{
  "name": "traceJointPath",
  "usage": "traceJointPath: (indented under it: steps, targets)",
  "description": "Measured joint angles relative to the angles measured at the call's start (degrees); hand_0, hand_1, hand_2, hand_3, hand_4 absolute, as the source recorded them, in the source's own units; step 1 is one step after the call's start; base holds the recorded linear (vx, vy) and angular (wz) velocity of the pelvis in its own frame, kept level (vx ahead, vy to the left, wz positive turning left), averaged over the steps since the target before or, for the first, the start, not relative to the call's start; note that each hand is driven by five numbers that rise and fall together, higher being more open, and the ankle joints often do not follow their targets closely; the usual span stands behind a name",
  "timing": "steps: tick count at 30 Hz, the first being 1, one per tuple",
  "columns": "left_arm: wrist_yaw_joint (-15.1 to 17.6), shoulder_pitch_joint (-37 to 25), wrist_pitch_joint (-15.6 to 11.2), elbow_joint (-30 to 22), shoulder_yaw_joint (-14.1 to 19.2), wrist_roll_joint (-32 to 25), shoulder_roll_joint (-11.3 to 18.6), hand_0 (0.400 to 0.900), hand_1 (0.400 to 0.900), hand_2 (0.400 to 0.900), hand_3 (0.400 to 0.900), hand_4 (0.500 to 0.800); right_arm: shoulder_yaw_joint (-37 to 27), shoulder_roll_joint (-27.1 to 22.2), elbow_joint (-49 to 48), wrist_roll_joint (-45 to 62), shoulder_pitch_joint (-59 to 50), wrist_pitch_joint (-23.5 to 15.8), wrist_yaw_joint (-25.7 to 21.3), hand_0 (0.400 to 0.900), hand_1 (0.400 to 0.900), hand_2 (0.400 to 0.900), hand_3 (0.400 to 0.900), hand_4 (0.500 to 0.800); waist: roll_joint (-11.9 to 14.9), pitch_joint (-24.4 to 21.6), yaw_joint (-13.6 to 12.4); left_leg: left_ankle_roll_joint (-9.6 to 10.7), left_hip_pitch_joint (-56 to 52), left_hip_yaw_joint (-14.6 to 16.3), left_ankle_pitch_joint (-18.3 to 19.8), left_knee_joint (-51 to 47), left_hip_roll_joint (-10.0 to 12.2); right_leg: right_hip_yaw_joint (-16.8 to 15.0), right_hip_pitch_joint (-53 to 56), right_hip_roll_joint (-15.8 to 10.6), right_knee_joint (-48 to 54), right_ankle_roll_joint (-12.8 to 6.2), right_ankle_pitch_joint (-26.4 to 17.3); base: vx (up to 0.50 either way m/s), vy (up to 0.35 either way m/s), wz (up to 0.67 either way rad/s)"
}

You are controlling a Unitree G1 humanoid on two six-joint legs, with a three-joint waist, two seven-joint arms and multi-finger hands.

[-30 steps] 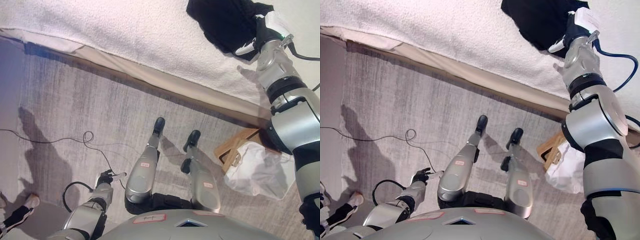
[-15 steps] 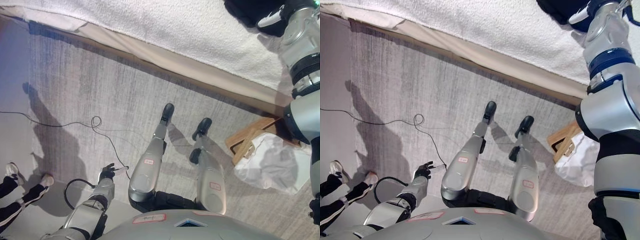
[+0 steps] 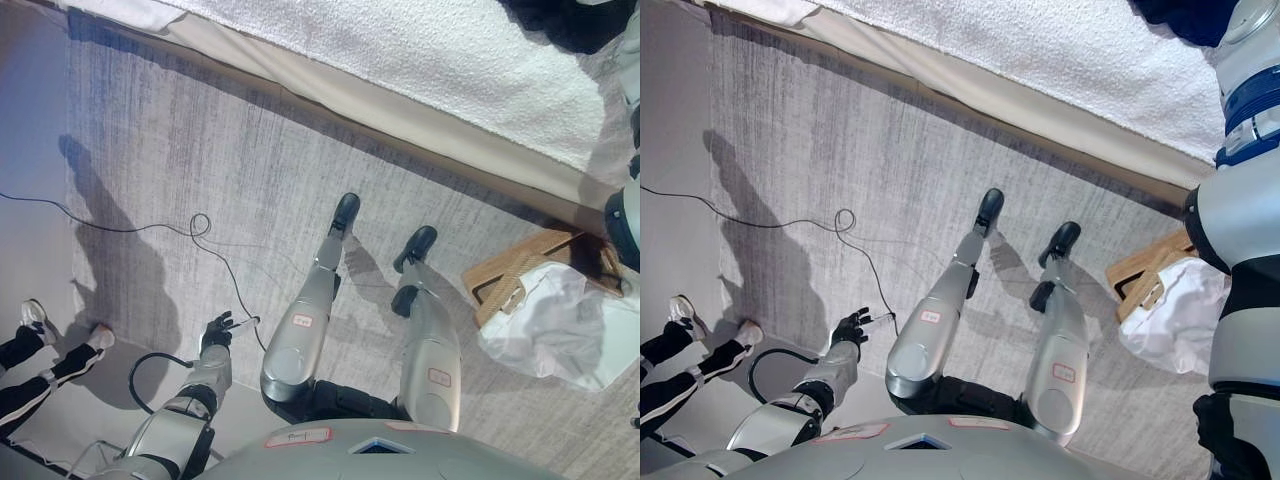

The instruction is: Put the clothes on the bed into the basket.

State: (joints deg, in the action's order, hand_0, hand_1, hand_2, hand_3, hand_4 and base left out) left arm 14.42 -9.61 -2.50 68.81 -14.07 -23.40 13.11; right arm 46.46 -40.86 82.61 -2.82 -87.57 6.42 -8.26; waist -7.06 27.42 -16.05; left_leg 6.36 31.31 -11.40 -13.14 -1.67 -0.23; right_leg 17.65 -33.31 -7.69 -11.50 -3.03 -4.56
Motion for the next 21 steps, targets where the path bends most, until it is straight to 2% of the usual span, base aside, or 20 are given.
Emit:
traceJointPath:
  steps: [13,21]
  targets:
    - [0.0,0.0,-0.1,0.0,0.3,0.0,0.1,0.9,0.9,0.9,0.9,0.8,0.0,0.4,0.0,0.8,0.0,-0.6,1.2,0.4,0.4,0.4,0.4,0.5,0.0,0.0,-0.1,-0.2,-1.3,0.4,-0.4,0.0,0.0,-0.5,0.6,-0.1,-1.0,0.18,0.0,0.0,0.001,-0.01]
    - [-0.2,-0.1,0.1,0.1,1.5,0.0,0.4,0.9,0.9,0.9,0.9,0.8,-0.7,0.4,0.0,1.0,0.7,-0.7,1.6,0.4,0.4,0.4,0.4,0.5,-0.2,0.0,0.4,-0.4,-6.6,1.6,-0.2,-0.5,0.0,-1.6,5.5,0.0,0.0,0.3,0.3,0.03,0.026,-0.17]
